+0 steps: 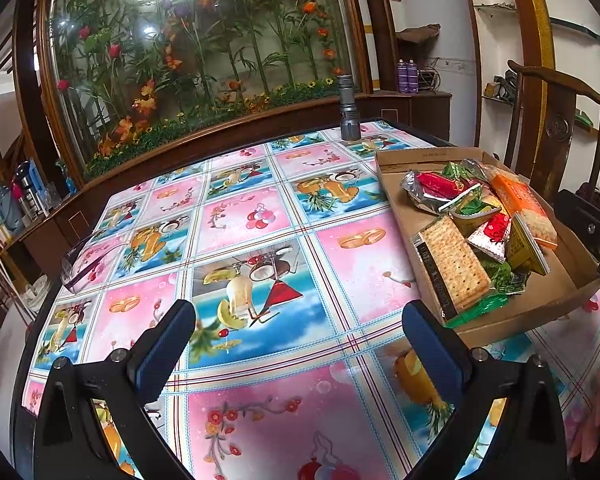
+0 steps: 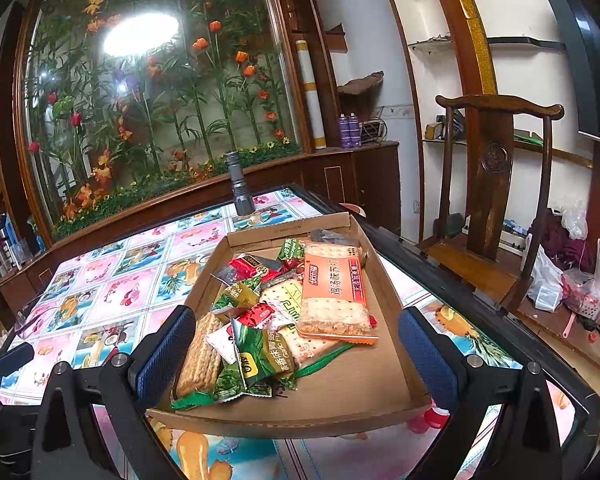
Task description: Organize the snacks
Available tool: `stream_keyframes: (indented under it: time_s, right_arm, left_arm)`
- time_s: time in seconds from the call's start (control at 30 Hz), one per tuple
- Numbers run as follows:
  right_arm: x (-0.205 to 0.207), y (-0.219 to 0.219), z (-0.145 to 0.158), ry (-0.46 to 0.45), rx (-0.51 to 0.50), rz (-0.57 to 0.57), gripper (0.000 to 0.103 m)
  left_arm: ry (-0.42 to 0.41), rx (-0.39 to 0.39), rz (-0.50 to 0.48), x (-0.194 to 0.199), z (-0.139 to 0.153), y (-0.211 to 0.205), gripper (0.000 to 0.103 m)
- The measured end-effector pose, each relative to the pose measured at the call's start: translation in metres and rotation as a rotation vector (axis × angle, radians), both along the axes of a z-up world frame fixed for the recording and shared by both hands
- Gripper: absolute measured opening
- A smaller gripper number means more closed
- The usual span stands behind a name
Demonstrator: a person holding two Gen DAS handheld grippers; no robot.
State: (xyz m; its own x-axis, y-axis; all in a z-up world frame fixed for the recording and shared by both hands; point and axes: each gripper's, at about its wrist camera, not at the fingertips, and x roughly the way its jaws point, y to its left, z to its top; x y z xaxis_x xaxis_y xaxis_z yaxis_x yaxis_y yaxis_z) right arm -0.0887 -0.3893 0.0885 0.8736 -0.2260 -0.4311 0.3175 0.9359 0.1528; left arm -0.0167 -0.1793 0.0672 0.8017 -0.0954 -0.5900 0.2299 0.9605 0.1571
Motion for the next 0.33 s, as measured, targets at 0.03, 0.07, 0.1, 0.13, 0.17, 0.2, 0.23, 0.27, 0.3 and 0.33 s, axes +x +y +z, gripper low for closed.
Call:
stream_keyframes:
  time_s: [0.03, 0.07, 0.1, 0.13, 0.17, 0.2, 0.23, 0.27, 0.3, 0.33]
  right_arm:
    - [0.0009, 0.001, -0.0007, 0.002, 0.0, 0.0, 0.102]
    - [0.0012, 0.0014, -0.0011, 0.002, 0.0, 0.0, 0.102]
    - [0.0009, 0.0011, -0.0011, 0.002, 0.001, 0.001, 0.102]
    - [0.0014, 0.0017, -0.0022, 0.005, 0.003, 0.001, 0.102]
    - [0.002, 0.0022, -0.003, 0.007, 0.004, 0.001, 0.102]
    - [0.0014, 0.0017, -0.0035, 0.008, 0.006, 0.0, 0.102]
    - [0.0014, 0.0019, -0.0042, 0.009, 0.009, 0.0, 0.102]
    - [0.0009, 0.0019, -0.0044, 0.009, 0.01, 0.0, 0.102]
    - [0.0007, 0.0017, -0.0038, 0.007, 0.008, 0.0, 0.102]
    - [0.0008, 0.0019, -0.0038, 0.007, 0.008, 0.002, 0.102]
  left_arm:
    - [0.003, 0.001, 0.0, 0.0002, 0.0001, -0.0001, 0.103]
    - [0.006, 0.002, 0.001, 0.0017, -0.0002, 0.0003, 0.103]
    - [0.012, 0.003, 0.001, 0.0022, -0.0006, 0.0006, 0.103]
    - [0.018, 0.0, -0.001, 0.0025, -0.0011, 0.0013, 0.103]
    - [0.023, -0.007, 0.003, 0.0024, -0.0014, 0.0029, 0.103]
    - [0.025, -0.011, -0.002, 0.0021, -0.0013, 0.0041, 0.103]
    - [0.029, -0.013, -0.006, 0.0026, -0.0013, 0.0048, 0.103]
    - [0.035, -0.015, -0.006, 0.0035, -0.0018, 0.005, 0.103]
    - [0.043, -0.019, -0.006, 0.0047, -0.002, 0.0062, 0.103]
    - [0.055, -0.023, -0.001, 0.0064, -0.0021, 0.0091, 0.103]
